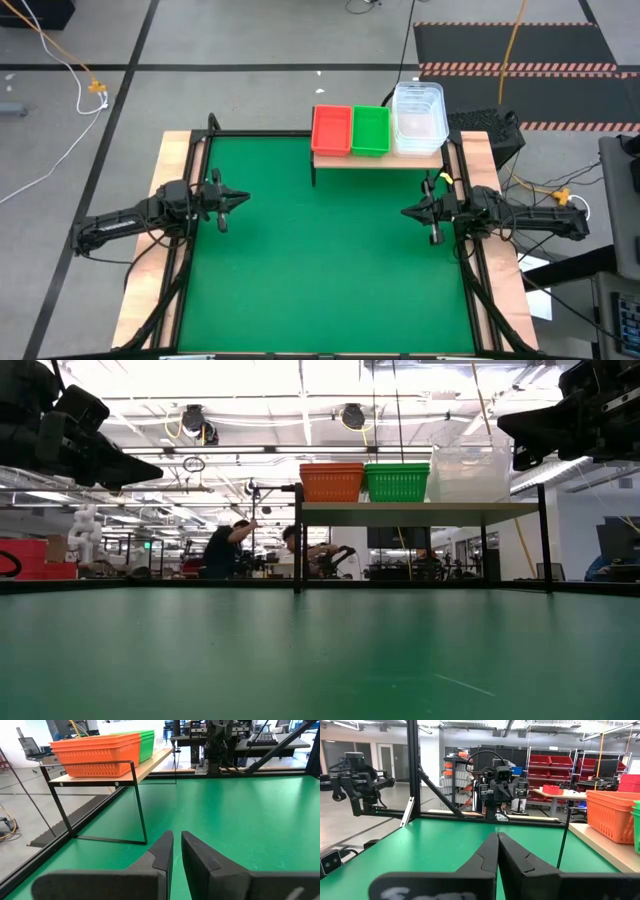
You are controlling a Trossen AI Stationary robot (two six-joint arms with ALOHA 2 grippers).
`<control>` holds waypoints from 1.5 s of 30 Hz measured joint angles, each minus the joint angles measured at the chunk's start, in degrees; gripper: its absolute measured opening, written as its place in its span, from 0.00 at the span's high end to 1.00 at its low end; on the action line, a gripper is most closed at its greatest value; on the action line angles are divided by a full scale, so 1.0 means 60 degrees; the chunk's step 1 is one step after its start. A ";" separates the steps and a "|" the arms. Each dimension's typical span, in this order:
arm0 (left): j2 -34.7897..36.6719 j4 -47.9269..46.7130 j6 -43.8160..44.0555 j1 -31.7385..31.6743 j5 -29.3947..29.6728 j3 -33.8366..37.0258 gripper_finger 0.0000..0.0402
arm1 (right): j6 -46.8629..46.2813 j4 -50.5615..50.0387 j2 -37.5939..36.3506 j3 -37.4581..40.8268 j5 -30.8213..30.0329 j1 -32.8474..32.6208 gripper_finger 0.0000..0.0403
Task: Stack baskets on shelf by color
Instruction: Return to Home Position
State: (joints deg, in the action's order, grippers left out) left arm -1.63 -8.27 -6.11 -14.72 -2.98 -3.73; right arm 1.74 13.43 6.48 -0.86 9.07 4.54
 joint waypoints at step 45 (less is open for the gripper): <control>-0.0004 0.0004 -0.0007 0.0000 0.0001 0.0000 0.90 | -0.0002 -0.0001 0.0000 0.0000 -0.0001 -0.0002 1.00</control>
State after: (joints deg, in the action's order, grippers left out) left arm -1.65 -8.25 -6.15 -14.72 -2.98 -3.73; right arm 1.72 13.43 6.48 -0.86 9.06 4.52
